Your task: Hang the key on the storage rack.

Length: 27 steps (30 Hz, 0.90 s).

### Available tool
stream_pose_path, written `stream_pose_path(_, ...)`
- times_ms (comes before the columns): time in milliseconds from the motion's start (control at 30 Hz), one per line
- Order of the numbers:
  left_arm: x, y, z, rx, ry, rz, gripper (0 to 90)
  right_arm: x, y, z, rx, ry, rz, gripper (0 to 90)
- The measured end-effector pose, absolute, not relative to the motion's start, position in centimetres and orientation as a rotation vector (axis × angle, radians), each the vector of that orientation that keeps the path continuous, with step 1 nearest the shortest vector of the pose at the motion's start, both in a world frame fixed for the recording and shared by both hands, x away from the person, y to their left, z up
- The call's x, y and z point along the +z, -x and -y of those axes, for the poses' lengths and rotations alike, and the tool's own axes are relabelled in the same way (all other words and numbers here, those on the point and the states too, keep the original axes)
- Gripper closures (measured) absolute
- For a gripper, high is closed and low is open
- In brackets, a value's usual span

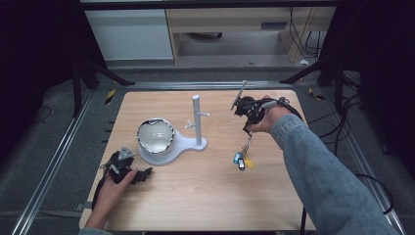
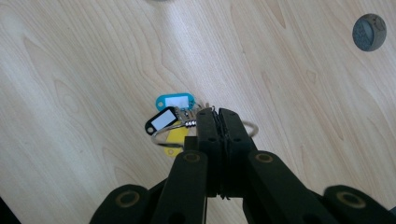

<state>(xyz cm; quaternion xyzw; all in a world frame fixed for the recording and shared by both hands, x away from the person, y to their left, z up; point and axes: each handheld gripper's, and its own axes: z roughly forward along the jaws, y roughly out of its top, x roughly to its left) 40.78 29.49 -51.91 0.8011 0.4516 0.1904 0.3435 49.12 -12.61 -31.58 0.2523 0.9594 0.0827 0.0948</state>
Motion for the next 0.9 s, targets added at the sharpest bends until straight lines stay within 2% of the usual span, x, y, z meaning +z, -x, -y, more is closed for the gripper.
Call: stream_pose_path(900,-51.9,-40.8,-29.5,0.496,-2.085,-1.174,0.0,-27.4,-49.6,12.4,0.313,-0.729,-2.795,88.9)
